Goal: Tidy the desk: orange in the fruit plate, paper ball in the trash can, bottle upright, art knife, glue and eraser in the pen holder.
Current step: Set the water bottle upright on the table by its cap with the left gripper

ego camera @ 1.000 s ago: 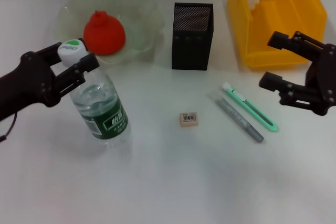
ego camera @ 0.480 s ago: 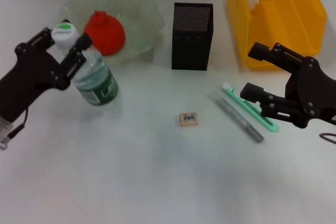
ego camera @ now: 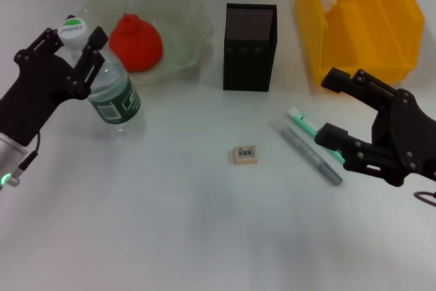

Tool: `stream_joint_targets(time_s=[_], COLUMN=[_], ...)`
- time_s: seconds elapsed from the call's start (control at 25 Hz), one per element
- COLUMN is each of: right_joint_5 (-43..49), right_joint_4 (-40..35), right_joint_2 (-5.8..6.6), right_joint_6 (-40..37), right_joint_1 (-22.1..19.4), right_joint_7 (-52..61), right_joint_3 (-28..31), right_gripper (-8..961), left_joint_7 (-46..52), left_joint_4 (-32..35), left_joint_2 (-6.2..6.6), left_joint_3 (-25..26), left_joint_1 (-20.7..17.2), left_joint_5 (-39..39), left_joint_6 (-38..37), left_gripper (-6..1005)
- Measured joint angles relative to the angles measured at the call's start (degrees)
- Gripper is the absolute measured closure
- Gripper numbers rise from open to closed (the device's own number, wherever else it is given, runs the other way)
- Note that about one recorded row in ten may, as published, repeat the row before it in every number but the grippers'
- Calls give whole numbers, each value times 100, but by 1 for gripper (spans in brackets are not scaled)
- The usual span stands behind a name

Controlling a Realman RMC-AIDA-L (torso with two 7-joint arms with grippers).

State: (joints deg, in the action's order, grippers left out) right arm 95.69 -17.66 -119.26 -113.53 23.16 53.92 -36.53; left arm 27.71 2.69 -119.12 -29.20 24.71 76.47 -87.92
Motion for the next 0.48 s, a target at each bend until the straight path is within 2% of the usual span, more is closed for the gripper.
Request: stream_joint_targets(time_s=[0.48], right_joint_5=[2], right_joint_4=[61], right_joint_2=[-7], right_joint_6=[-127], right_joint_1=[-70], right_joint_7=[-58], right_joint_3=[52], right_gripper=[117], left_joint_7=[-59], left_joint_4=[-137], left_joint_2=[-4], left_joint_3=[-15], left_joint_1=[98], left_joint_5=[8], left_joint_6=[293], left_gripper=[545])
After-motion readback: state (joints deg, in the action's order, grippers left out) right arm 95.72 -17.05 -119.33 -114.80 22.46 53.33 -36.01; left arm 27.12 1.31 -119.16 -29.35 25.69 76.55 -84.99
